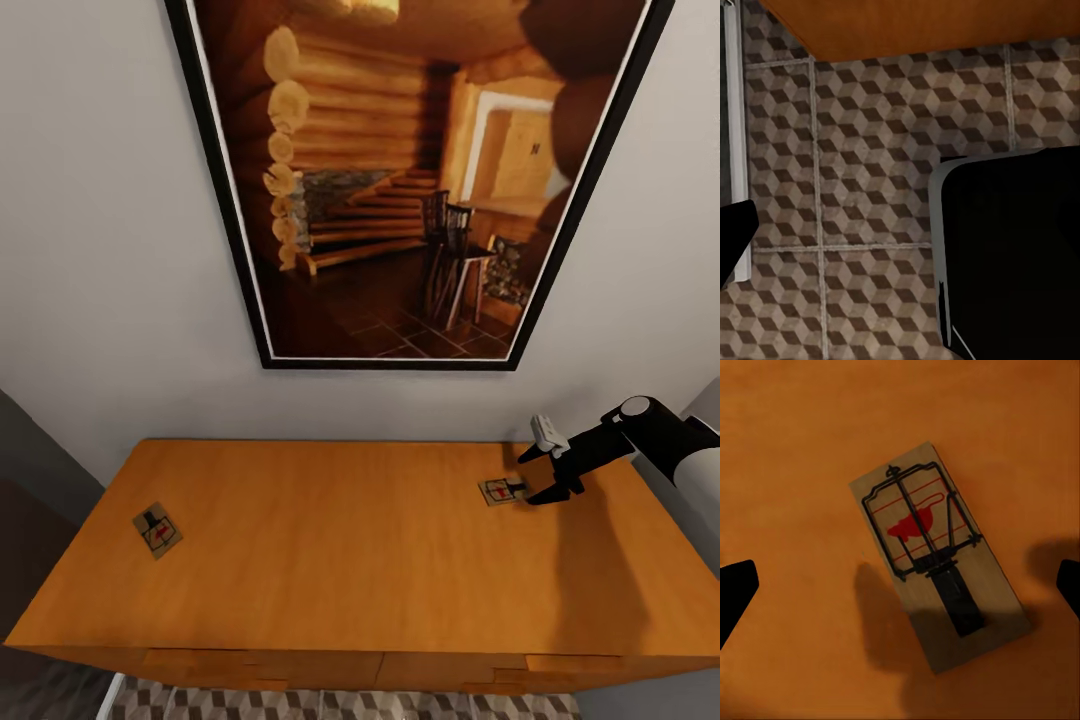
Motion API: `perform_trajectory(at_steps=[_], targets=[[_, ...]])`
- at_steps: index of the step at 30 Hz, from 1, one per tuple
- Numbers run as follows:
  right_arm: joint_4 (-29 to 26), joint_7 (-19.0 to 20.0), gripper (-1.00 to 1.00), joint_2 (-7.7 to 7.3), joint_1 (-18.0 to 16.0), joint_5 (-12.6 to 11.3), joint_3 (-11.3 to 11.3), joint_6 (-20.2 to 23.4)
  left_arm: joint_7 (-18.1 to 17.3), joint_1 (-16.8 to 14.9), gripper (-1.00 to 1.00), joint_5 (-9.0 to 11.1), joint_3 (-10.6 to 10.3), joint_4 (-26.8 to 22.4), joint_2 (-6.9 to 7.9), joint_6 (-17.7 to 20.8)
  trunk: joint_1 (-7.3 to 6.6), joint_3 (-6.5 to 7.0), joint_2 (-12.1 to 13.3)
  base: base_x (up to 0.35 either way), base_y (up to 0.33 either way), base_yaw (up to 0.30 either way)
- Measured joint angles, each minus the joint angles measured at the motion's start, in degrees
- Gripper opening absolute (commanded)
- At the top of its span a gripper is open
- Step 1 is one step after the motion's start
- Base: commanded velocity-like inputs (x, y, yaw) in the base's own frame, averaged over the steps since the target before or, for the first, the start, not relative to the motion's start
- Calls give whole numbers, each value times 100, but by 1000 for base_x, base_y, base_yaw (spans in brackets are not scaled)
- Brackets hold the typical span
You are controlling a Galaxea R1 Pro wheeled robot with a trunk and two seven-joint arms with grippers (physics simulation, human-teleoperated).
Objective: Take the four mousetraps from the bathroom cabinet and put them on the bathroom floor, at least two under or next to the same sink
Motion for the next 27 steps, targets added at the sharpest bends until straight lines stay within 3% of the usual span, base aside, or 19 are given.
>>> perform_trajectory(at_steps=[27], targets=[[31, 5, 100, -3, 0, -1, 2, 0, 0, -2, 100, 3, 0, 0, 0, 0, 0, 0, 0, 13, 2, 0]])
